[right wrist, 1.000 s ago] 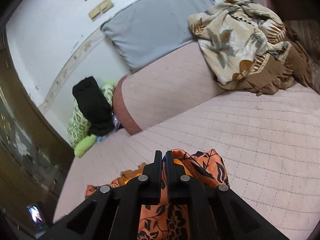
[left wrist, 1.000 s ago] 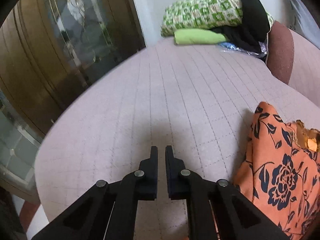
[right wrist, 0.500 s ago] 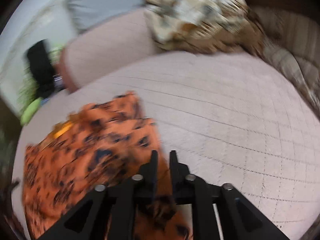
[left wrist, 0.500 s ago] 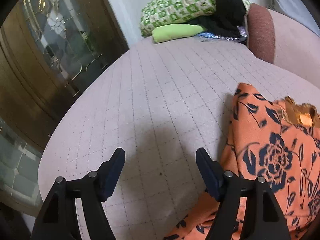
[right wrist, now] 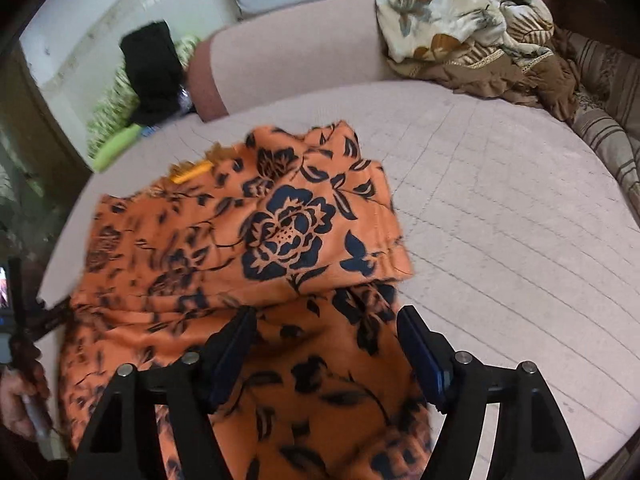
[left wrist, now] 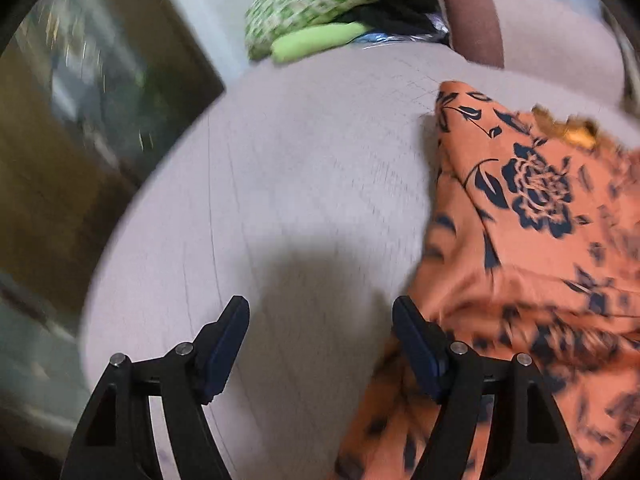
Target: Fold small clothes
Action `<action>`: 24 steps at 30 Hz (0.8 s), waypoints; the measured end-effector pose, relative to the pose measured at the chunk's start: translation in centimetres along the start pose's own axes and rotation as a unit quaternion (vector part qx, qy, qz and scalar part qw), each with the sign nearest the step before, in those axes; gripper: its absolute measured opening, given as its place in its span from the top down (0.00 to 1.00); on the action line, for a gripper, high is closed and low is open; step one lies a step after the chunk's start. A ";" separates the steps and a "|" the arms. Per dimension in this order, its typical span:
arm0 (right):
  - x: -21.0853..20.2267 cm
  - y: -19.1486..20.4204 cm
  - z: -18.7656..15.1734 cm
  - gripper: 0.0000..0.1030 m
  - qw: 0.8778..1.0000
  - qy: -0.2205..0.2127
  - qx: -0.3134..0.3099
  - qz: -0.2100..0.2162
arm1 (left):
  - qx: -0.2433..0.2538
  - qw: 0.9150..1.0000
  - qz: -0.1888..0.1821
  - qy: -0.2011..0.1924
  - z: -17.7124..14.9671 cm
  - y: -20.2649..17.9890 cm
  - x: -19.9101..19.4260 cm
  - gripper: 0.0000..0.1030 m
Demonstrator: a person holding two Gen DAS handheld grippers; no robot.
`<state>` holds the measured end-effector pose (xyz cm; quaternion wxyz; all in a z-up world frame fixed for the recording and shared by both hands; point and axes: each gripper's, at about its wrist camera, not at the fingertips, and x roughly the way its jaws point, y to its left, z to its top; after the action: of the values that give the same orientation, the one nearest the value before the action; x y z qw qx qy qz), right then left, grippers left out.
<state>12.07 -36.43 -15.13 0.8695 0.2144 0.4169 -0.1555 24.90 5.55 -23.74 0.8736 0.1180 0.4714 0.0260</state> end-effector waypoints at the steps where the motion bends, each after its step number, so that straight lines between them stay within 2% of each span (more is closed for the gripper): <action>1: -0.6 -0.6 -0.5 0.26 1.000 0.009 0.005 0.011 | -0.024 0.999 -0.022 0.008 -1.0 1.2 -0.3 0.27; 6: -2.8 -3.7 -4.0 0.26 0.996 0.053 0.034 0.070 | -0.040 0.997 -0.064 0.030 -6.5 3.8 -2.3 0.28; 8: -3.3 -4.5 -5.6 0.26 0.992 0.071 0.053 0.087 | -0.050 0.994 -0.092 0.043 -8.7 4.2 -3.2 0.33; 10: -3.6 -5.8 -7.0 0.26 0.990 0.082 0.068 0.089 | -0.054 0.991 -0.113 0.052 -10.6 4.6 -4.0 0.53; 13: -3.8 -7.5 -8.5 0.28 0.989 0.094 0.080 0.077 | -0.056 0.986 -0.141 0.068 -12.8 4.7 -5.3 0.70; 14: -3.6 -7.9 -8.9 0.30 0.988 0.102 0.086 0.081 | -0.057 0.985 -0.144 0.071 -13.1 4.7 -5.5 0.73; 17: -2.4 -8.1 -9.9 0.41 0.982 0.137 0.101 0.088 | -0.052 0.987 -0.136 0.074 -13.7 4.4 -6.7 0.74; 20: -2.2 -6.6 -10.6 0.46 0.987 0.135 0.069 0.050 | -0.056 0.985 -0.135 0.088 -13.8 4.8 -6.9 0.74; 21: -2.3 -6.2 -10.8 0.55 0.988 0.136 0.057 0.034 | -0.055 0.985 -0.132 0.092 -14.1 4.7 -6.9 0.74; 22: -2.3 -5.8 -11.0 0.71 0.989 0.138 0.045 0.019 | -0.053 0.986 -0.126 0.099 -14.3 4.8 -6.8 0.74; 23: -2.5 -5.5 -11.2 0.74 0.989 0.139 0.038 0.020 | -0.052 0.986 -0.117 0.108 -14.7 4.9 -6.7 0.74; 24: -2.6 -5.4 -11.4 0.81 0.989 0.142 0.037 0.027 | -0.052 0.986 -0.114 0.113 -15.1 5.0 -6.8 0.74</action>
<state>0.57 -35.07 -20.75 0.7971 0.2773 0.5239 -0.1149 8.95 12.10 -25.01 0.8169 0.0138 0.5755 -0.0362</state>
